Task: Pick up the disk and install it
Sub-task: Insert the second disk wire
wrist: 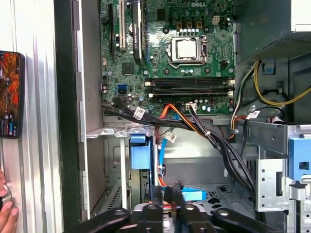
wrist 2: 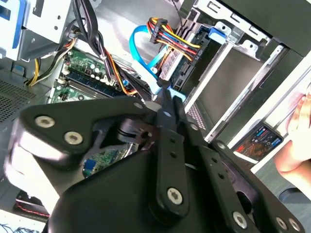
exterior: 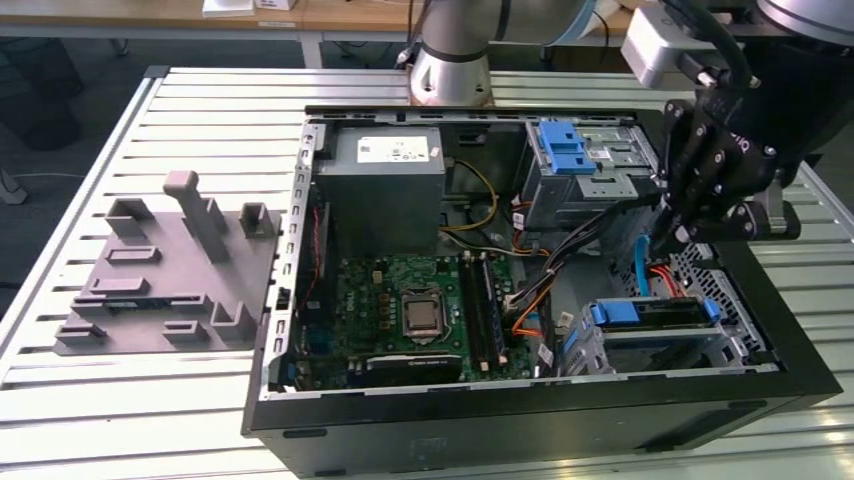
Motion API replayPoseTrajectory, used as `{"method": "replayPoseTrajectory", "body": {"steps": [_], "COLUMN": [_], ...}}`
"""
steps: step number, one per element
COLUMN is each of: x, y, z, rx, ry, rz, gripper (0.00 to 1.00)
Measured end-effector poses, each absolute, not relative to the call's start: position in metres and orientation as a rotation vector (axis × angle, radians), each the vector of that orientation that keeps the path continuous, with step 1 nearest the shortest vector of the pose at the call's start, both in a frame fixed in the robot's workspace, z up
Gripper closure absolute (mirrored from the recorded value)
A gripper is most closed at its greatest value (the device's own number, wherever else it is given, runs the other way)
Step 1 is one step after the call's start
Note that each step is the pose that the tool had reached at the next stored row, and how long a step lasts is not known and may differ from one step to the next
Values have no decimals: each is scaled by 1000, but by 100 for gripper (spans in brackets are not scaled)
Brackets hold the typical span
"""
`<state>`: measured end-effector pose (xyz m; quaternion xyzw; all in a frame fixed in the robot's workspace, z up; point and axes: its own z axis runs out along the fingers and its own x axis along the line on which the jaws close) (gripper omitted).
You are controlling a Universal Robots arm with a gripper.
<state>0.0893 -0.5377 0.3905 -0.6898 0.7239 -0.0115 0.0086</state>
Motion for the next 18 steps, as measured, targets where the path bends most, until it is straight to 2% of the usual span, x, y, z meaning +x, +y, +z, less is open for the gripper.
{"method": "replayPoseTrajectory", "body": {"steps": [1, 18], "x": [89, 89], "y": [-536, -526], "z": [390, 384], "rx": [-2155, -2153], "ry": [2262, 2264], "rz": [-36, -36], "gripper": [76, 76]}}
